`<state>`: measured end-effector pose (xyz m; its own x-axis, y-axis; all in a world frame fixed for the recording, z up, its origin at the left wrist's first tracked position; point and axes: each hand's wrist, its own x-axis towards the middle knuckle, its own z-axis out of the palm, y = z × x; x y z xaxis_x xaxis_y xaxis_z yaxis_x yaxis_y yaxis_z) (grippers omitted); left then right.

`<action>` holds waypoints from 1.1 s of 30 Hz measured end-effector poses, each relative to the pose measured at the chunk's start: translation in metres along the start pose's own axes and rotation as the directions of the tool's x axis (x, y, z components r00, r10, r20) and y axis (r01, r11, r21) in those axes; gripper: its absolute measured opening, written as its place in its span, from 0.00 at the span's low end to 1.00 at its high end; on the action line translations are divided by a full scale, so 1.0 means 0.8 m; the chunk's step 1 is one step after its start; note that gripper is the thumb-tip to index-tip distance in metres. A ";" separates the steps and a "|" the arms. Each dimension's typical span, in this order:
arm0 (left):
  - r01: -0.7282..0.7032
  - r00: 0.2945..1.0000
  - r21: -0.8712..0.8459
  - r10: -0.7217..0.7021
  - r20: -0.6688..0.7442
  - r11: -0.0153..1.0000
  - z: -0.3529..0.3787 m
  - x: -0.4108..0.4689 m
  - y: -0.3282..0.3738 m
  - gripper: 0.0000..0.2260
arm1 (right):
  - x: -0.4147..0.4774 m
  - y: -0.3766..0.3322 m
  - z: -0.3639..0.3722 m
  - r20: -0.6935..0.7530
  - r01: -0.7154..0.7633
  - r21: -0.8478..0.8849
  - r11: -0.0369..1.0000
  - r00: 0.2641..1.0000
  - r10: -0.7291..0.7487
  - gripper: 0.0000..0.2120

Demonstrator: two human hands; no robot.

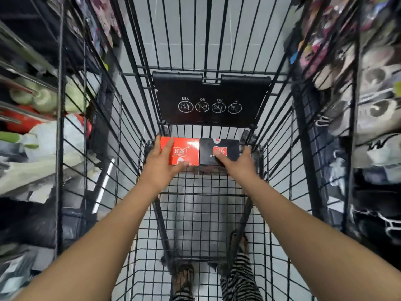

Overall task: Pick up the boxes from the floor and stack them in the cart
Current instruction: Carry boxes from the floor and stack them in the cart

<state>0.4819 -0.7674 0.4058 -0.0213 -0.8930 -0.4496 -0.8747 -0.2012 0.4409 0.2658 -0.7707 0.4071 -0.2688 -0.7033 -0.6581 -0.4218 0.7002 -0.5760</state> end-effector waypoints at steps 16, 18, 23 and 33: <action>-0.568 0.761 0.650 0.623 0.181 0.505 -0.115 -0.303 0.188 0.29 | -0.394 0.059 -0.110 -0.289 0.108 -0.702 0.704 0.860 -0.420 0.36; -0.662 0.653 0.628 0.727 0.213 0.410 -0.106 -0.339 0.226 0.29 | -0.433 0.094 -0.133 -0.386 0.013 -0.654 0.756 0.853 -0.350 0.35; -0.799 0.401 0.589 0.837 0.373 0.121 -0.031 -0.425 0.313 0.27 | -0.530 0.214 -0.177 -0.588 -0.221 -0.428 0.876 0.805 -0.084 0.35; -0.903 0.060 0.366 0.777 0.626 -0.225 0.213 -0.664 0.376 0.29 | -0.749 0.528 -0.146 -0.656 -0.563 0.116 0.819 0.575 0.488 0.36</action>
<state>0.1480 -0.2851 0.6449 -0.9844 0.0420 -0.1708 0.0387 0.9990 0.0229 0.1478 -0.0681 0.6146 -0.9288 -0.1431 -0.3419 -0.0935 0.9831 -0.1576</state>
